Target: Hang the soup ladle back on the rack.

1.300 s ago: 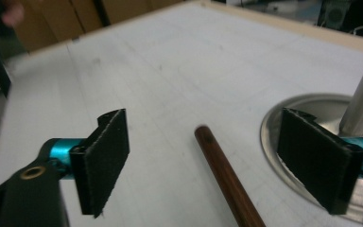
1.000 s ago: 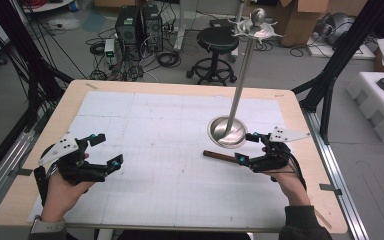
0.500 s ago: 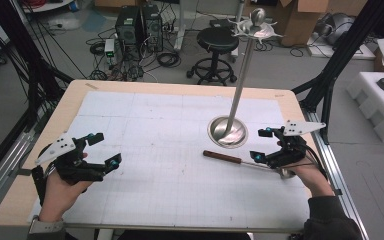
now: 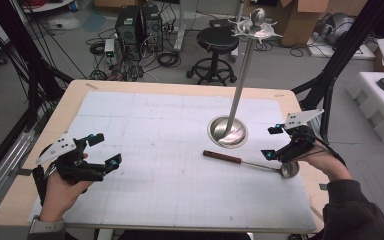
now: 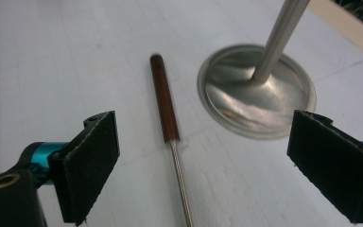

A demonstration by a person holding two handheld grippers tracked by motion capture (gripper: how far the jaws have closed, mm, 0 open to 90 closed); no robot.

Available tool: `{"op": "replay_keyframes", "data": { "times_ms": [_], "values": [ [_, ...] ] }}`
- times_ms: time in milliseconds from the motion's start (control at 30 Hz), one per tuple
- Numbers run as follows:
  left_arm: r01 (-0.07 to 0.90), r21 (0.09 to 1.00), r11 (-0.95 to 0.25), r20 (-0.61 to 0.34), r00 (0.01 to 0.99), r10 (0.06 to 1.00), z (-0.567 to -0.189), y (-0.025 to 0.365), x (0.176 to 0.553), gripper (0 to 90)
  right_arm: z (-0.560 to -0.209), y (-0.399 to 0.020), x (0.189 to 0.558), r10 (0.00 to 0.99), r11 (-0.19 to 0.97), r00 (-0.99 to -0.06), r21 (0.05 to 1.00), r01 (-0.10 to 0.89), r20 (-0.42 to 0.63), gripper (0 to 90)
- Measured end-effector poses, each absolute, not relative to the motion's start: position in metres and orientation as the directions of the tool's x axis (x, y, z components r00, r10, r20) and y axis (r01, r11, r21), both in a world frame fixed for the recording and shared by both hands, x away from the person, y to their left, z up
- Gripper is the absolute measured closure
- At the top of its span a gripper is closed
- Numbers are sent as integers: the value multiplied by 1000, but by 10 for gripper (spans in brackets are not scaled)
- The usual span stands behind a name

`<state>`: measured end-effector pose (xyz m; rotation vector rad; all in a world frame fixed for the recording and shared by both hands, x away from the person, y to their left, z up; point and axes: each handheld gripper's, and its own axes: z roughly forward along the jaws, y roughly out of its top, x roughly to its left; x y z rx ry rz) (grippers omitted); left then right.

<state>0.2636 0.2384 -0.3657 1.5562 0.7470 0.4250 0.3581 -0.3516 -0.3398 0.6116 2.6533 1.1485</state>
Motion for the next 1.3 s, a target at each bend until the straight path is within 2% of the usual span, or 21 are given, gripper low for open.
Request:
{"op": "replay_keyframes", "data": {
  "times_ms": [33, 333, 467, 500, 533, 567, 800, 1033, 1067, 1100, 1133, 1167, 1233, 1300],
  "values": [
    [205, 979, 7, -156, 721, 675, -366, 238, 264, 19, -341, -351, 362, 435, 654, -901, 692, 306, -13, 87],
    [209, 978, 17, -167, 728, 665, -366, 235, 263, 19, -350, -339, 374, 353, 761, -936, 587, 276, -16, 88],
    [209, 978, 10, -163, 731, 663, -366, 233, 264, 19, -357, -331, 376, 329, 800, -944, 526, 287, 14, 90],
    [213, 977, 9, -165, 730, 663, -367, 234, 264, 19, -361, -326, 377, 310, 832, -951, 483, 272, 1, 120],
    [217, 976, 10, -169, 727, 665, -368, 234, 264, 19, -361, -326, 377, 310, 832, -951, 483, 272, 1, 120],
    [220, 975, 11, -172, 727, 665, -369, 234, 265, 18, -365, -324, 377, 291, 870, -957, 418, 262, -5, 145],
    [218, 976, 5, -166, 727, 666, -369, 233, 265, 19, -381, -320, 378, 279, 916, -960, 301, 266, 0, 160],
    [221, 975, 1, -168, 735, 657, -369, 231, 265, 19, -391, -316, 377, 258, 945, -966, 208, 252, -3, 319],
    [222, 975, 2, -168, 732, 660, -369, 231, 265, 19, -391, -316, 377, 258, 945, -966, 208, 252, -3, 319],
    [222, 975, 3, -169, 732, 660, -370, 231, 265, 18, -394, -314, 377, 236, 955, -972, 186, 231, -9, 360],
    [223, 975, 2, -168, 733, 659, -370, 231, 265, 18, -394, -314, 377, 236, 955, -972, 186, 231, -9, 360],
    [223, 975, 3, -169, 732, 660, -370, 231, 265, 19, -397, -313, 378, 224, 963, -975, 154, 220, -7, 423],
    [223, 975, 5, -170, 731, 661, -370, 232, 265, 19, -398, -312, 378, 224, 965, -975, 144, 221, -7, 439],
    [222, 975, 4, -169, 729, 663, -370, 233, 265, 19, -402, -309, 378, 212, 972, -977, 105, 210, -6, 517]
  ]
}}
